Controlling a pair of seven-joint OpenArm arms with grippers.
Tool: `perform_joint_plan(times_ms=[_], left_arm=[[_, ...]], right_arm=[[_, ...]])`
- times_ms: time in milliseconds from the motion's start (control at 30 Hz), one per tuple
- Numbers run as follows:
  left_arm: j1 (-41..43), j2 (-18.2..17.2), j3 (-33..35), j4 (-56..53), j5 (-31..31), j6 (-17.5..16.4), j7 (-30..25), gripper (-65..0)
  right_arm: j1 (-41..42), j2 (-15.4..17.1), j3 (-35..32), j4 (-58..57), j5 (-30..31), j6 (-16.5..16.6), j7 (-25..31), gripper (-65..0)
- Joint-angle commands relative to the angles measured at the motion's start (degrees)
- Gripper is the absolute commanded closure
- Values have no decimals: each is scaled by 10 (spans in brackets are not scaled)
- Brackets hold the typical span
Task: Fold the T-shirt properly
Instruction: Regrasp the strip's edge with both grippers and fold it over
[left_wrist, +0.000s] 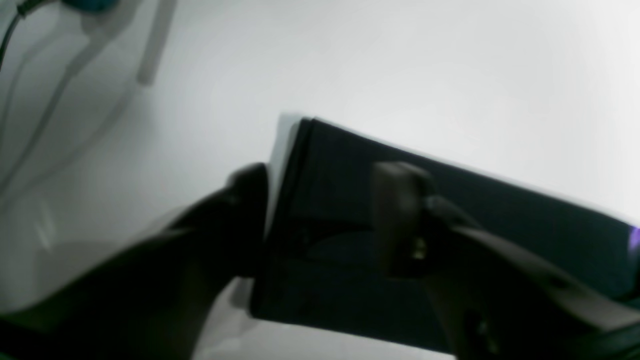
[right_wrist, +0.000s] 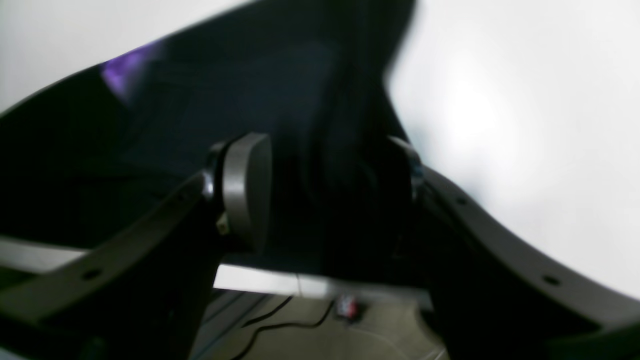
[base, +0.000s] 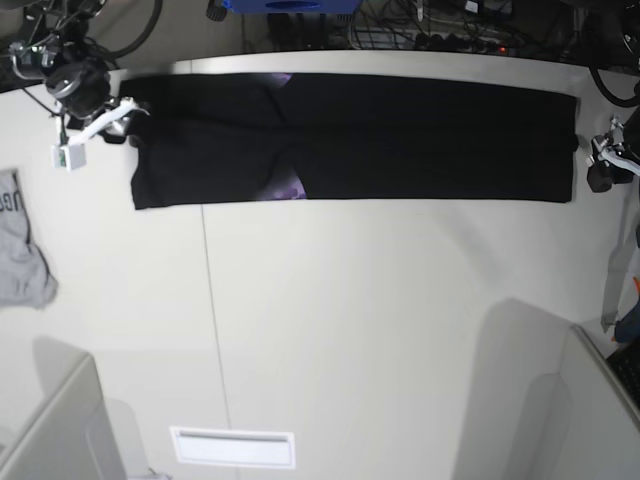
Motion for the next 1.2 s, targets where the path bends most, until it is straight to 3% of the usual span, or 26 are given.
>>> perform_joint_plan(times_ms=[0,67,100,167,300,467,600,733,933,1167], left_arm=[[1,2,-6,14,-6,-1,-4,-351],[-7,25,-3,13,-3,-1,-4,-285],[-15,32,6,10,2,-1,-4,-212],[-30,42,29,0,40,-1,-4,0],[-59,57,106,-38,139,-1,-5,0],[-87,93,132,-107,228,-1,-8,0],[-124,115,145,-158,273,-1,-9,0],[-173,116,189,-201,281,0,-9,0],[-249,138,193,-247,282,2,-8,0],[-278,136,192,-211,277,2,-4,0]], right_arm=[[4,5,-2,9,10,13,9,-314],[13,5,-20,7,8,17,9,-242],[17,8,-28,6,7,17,9,-185],[29,10,-42,0,7,17,7,-21],[50,10,-50,-49,7,17,2,0],[79,11,-50,-145,2,17,-10,0],[123,26,-63,-229,-66,17,26,0],[184,27,-65,-321,-127,17,62,0],[273,27,-65,-415,-177,17,99,0],[313,27,-65,-408,-215,18,100,0]])
